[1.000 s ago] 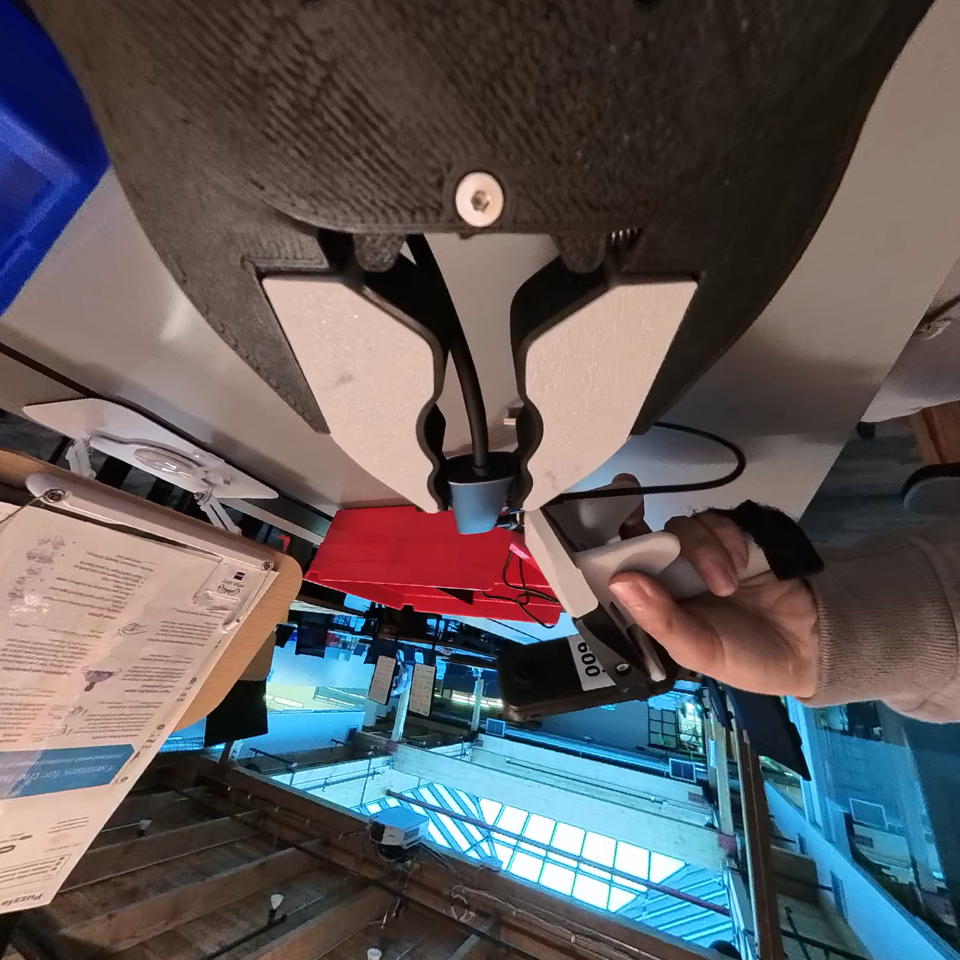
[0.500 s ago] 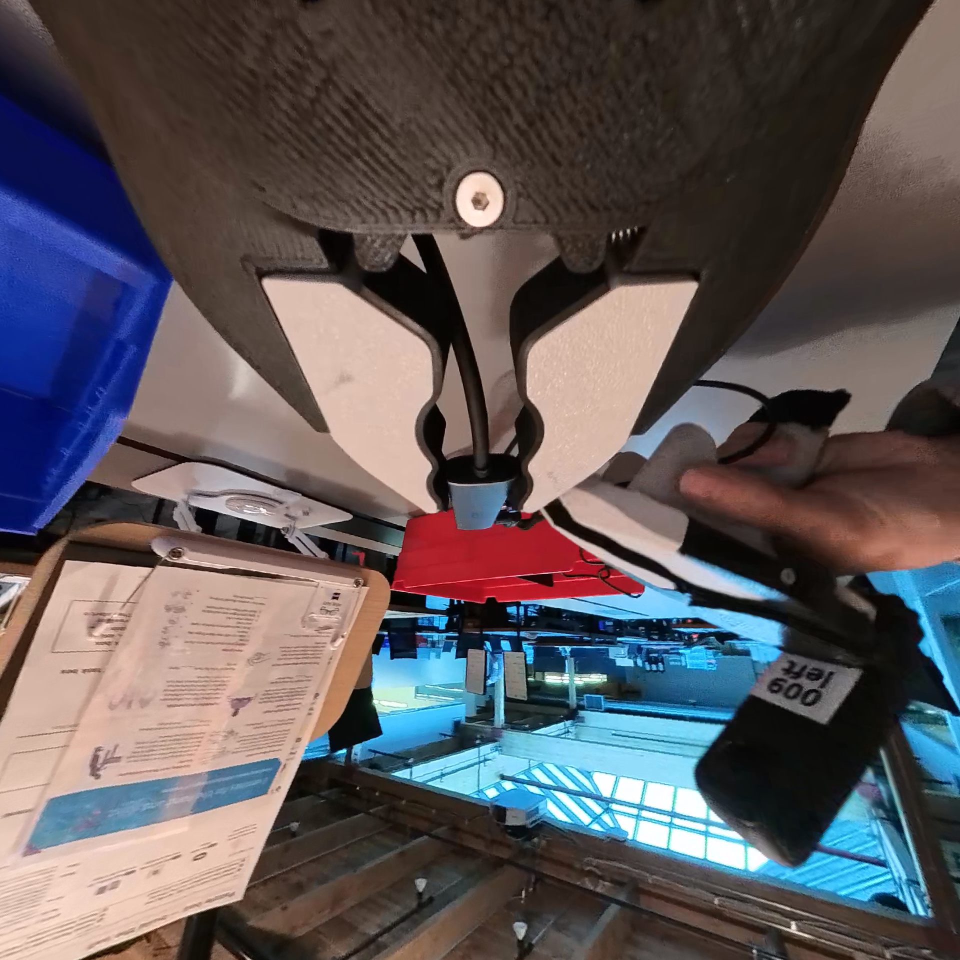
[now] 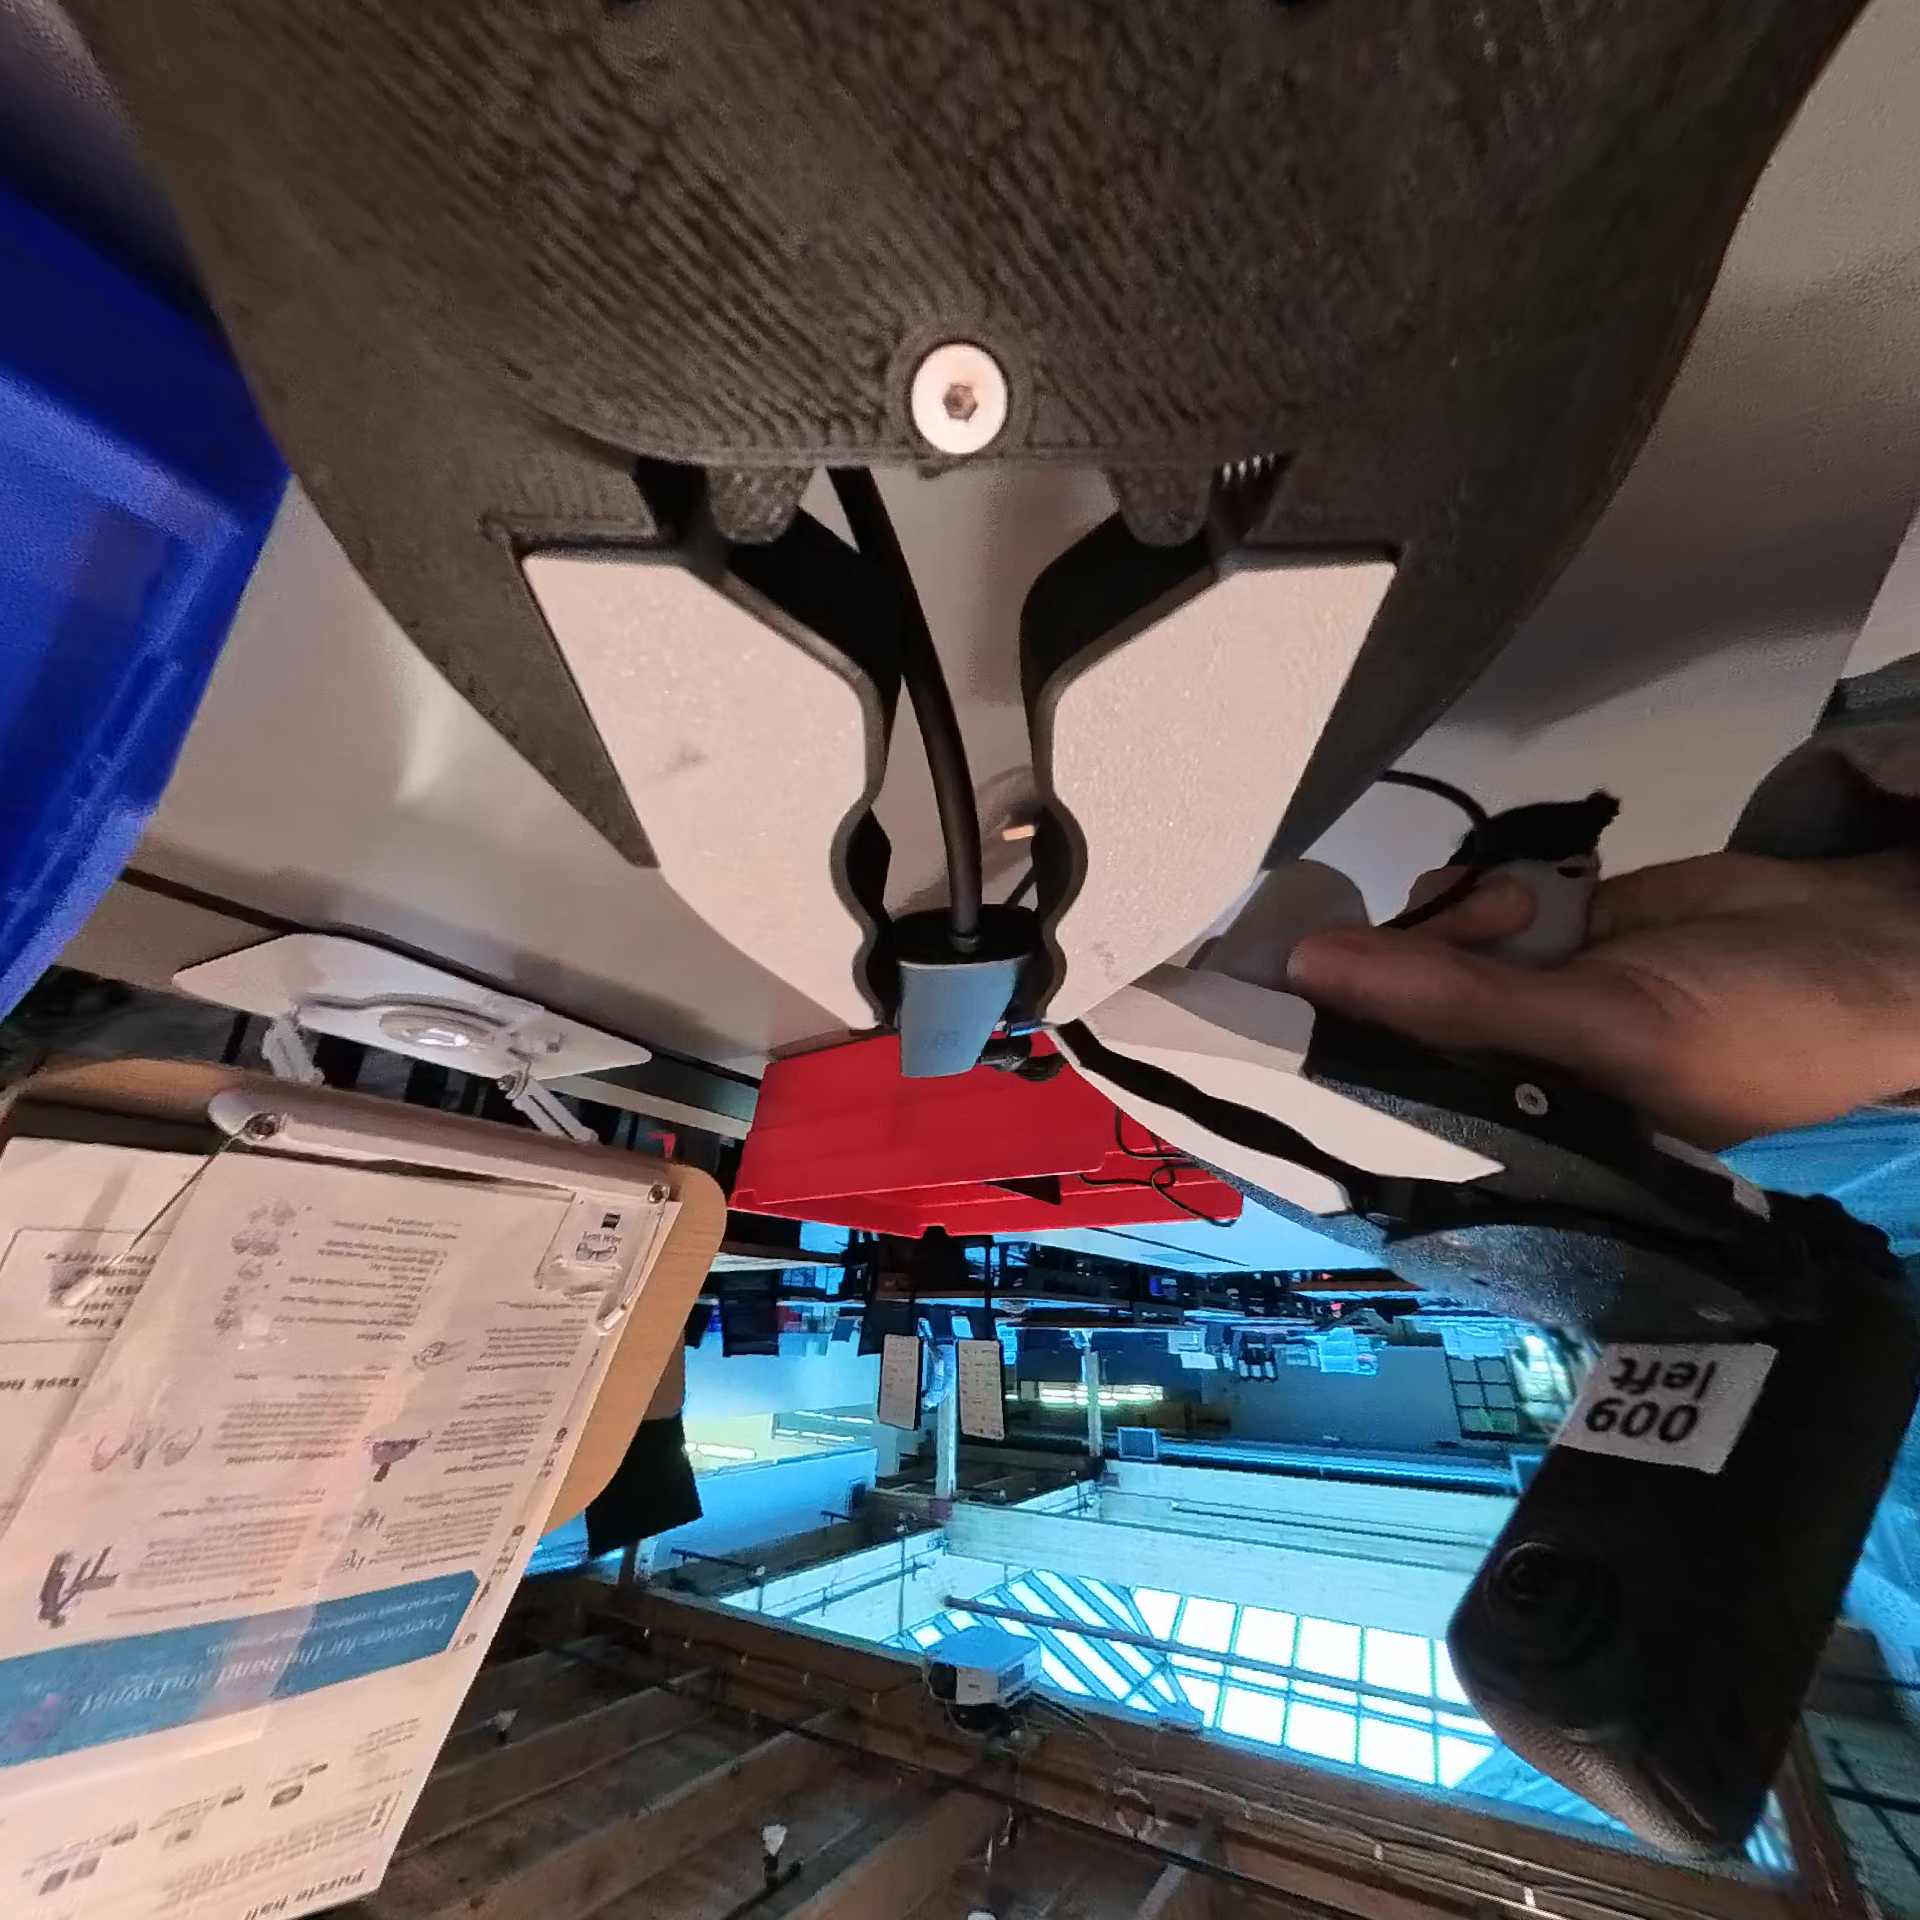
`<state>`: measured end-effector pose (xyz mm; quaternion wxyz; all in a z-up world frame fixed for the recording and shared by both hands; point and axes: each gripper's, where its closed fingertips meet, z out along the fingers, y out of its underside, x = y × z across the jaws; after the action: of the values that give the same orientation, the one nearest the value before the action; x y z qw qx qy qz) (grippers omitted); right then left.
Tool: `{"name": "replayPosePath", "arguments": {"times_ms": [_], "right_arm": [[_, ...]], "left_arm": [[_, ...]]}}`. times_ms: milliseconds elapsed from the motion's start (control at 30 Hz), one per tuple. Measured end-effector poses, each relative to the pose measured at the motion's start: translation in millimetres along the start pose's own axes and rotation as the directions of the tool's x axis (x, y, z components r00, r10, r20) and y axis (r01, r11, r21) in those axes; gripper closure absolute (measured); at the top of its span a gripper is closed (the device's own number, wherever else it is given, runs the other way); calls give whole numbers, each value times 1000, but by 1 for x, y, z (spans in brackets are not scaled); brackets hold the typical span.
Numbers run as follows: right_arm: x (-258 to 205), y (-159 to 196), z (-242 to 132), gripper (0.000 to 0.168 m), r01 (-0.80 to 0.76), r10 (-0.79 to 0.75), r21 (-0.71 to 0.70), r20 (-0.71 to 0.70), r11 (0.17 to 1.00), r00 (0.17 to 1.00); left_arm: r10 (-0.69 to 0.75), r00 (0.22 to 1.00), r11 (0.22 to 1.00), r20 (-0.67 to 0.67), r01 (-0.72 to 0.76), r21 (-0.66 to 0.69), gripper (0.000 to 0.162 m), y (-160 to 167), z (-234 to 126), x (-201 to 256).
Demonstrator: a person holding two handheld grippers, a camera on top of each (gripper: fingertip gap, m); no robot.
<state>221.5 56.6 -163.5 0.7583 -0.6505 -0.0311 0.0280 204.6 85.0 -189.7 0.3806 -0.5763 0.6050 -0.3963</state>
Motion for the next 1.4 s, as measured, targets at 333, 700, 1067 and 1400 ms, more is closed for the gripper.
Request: {"name": "replayPosePath", "arguments": {"times_ms": [333,700,1067,1400], "right_arm": [[-4,0,0,143,-28,28,2,14,1000,999],[5,-3,-3,144,-7,8,27,-54,1000,999],[8,-119,-24,144,88,-72,225,-78,970,994],[66,-297,-40,144,399,-337,197,-283,896,898]], "left_arm": [[203,979,978,-16,-204,-36,152,-6,-1,-4],[182,982,982,-53,-179,64,124,-16,-13,1],[-123,968,960,218,60,275,107,21,-84,-128],[-82,971,966,224,23,257,112,39,-66,-123]]}}
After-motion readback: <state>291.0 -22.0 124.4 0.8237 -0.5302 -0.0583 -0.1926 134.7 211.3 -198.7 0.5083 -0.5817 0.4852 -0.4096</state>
